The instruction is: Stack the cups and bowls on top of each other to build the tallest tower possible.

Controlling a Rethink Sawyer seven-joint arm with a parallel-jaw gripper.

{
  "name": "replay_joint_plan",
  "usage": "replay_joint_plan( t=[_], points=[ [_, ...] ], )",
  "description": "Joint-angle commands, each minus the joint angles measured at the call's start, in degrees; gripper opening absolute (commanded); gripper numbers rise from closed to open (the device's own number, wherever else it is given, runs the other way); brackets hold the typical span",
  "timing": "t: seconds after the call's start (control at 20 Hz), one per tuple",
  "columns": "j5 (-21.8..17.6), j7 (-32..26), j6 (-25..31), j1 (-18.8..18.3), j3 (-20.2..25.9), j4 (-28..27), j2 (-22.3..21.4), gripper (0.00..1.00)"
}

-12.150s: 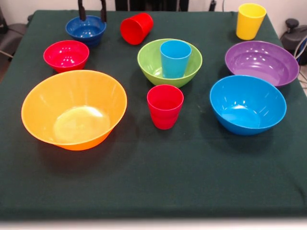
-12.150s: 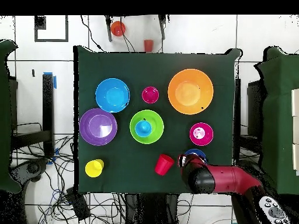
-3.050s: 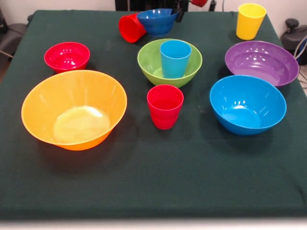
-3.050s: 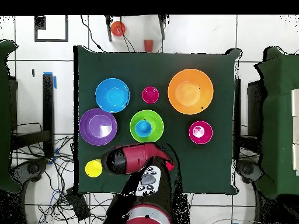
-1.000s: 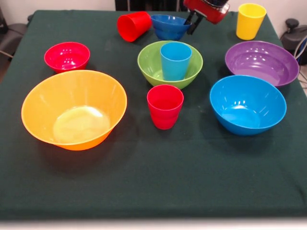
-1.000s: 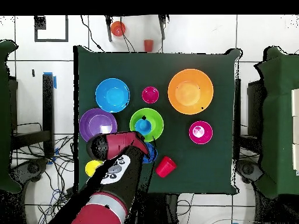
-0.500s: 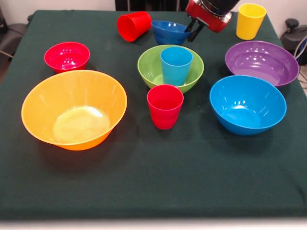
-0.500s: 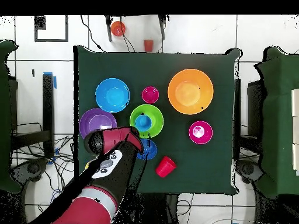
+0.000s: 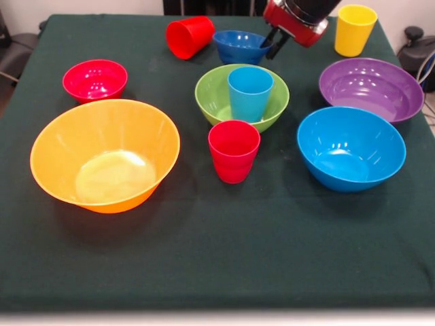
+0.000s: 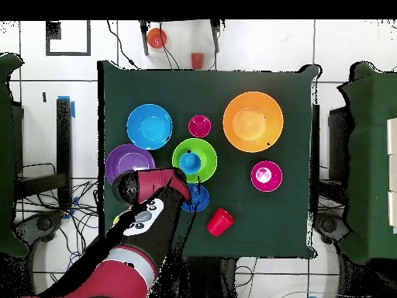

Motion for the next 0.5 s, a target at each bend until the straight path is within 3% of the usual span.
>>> replay_joint_plan(
  t=[0.05, 0.5],
  points=[
    [2.2, 6.0, 7.6, -2.2, 4.8, -2.3, -0.9, 0.0],
    [1.9, 6.5, 8.3, -2.4, 5.1, -3.4, -0.3, 0.0]
  ],
)
